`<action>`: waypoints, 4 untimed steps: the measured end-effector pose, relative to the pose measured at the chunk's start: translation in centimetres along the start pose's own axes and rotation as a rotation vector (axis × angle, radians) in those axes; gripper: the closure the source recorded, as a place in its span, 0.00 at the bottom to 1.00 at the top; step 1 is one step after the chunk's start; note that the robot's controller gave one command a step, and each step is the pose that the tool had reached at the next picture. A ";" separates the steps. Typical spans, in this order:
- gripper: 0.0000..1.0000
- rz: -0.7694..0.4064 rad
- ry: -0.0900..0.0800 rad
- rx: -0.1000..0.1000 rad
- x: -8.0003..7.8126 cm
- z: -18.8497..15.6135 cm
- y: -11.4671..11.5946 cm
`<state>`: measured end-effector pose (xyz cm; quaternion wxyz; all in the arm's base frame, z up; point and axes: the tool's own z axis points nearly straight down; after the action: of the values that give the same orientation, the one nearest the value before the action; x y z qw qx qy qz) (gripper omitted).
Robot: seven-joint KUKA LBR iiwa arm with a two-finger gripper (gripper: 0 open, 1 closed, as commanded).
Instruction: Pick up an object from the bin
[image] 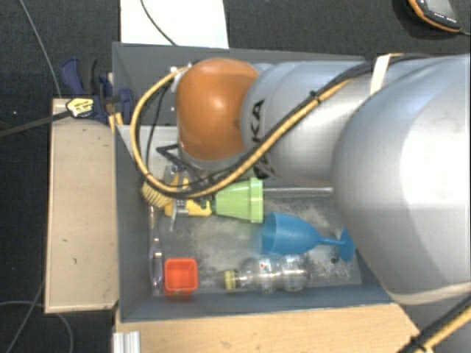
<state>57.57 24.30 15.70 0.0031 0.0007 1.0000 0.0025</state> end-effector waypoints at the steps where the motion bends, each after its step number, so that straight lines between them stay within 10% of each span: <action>1: 0.00 -0.229 -0.004 0.000 -0.2 2.0 -3.4; 2: 1.00 -0.005 -0.004 -0.002 0.4 1.7 -2.8; 4: 1.00 -0.172 -0.004 -0.003 -0.5 4.2 -3.6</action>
Offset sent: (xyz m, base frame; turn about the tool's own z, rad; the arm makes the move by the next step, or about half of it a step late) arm -0.0047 -0.0282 -0.0178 -0.0039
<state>58.09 20.77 11.44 0.0054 -0.0850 0.9964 0.0035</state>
